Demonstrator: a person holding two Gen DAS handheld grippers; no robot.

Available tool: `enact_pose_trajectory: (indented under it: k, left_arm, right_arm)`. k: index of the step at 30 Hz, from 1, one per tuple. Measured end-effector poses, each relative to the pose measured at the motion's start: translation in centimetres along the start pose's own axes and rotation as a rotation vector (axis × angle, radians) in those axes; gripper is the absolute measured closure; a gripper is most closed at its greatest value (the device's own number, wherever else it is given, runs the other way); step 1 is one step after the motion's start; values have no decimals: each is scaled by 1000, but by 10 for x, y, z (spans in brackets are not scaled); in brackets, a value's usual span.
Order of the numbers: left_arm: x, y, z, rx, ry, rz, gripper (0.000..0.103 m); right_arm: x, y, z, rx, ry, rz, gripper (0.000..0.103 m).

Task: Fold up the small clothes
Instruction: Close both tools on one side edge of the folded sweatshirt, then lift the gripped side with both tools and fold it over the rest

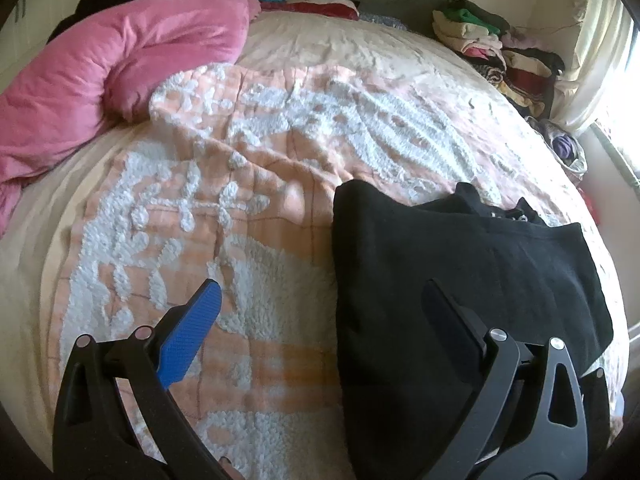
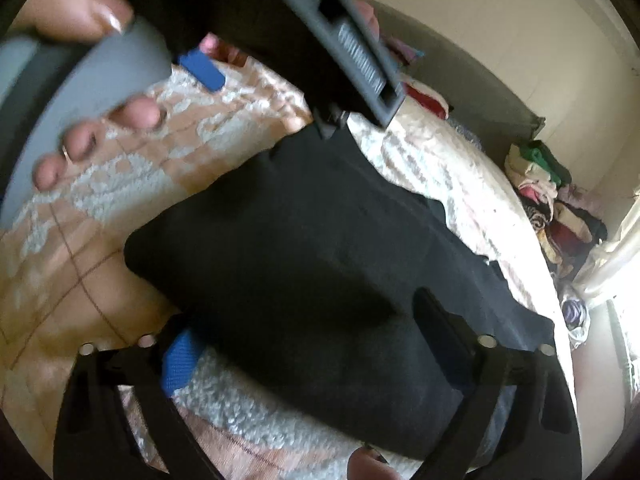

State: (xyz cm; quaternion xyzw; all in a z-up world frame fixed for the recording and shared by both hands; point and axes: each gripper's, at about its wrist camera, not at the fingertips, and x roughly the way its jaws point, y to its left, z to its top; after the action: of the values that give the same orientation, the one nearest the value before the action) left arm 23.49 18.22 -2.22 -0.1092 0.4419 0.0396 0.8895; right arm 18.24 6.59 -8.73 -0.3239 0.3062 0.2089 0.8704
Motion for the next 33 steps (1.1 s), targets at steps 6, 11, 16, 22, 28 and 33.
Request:
enact_pose_trajectory:
  k: [6, 11, 16, 22, 28, 33]
  left_arm:
    - [12, 4, -3, -59, 28, -86, 10]
    - [23, 0, -8, -117, 74, -195, 10]
    - [17, -19, -5, -131, 59, -275, 10]
    - [1, -56, 8, -107, 25, -333, 71]
    - [-26, -111, 23, -12, -24, -340, 76]
    - [-41, -153, 32, 62, -39, -340, 76]
  right_arm:
    - [-16, -7, -2, 29, -75, 57, 78]
    - [-30, -23, -4, 103, -118, 97, 84]
    - [-44, -38, -9, 164, -157, 114, 85]
    - [-68, -68, -20, 285, -215, 111, 87]
    - [-93, -103, -38, 389, -253, 78, 89]
    - [-110, -130, -53, 479, -274, 65, 89]
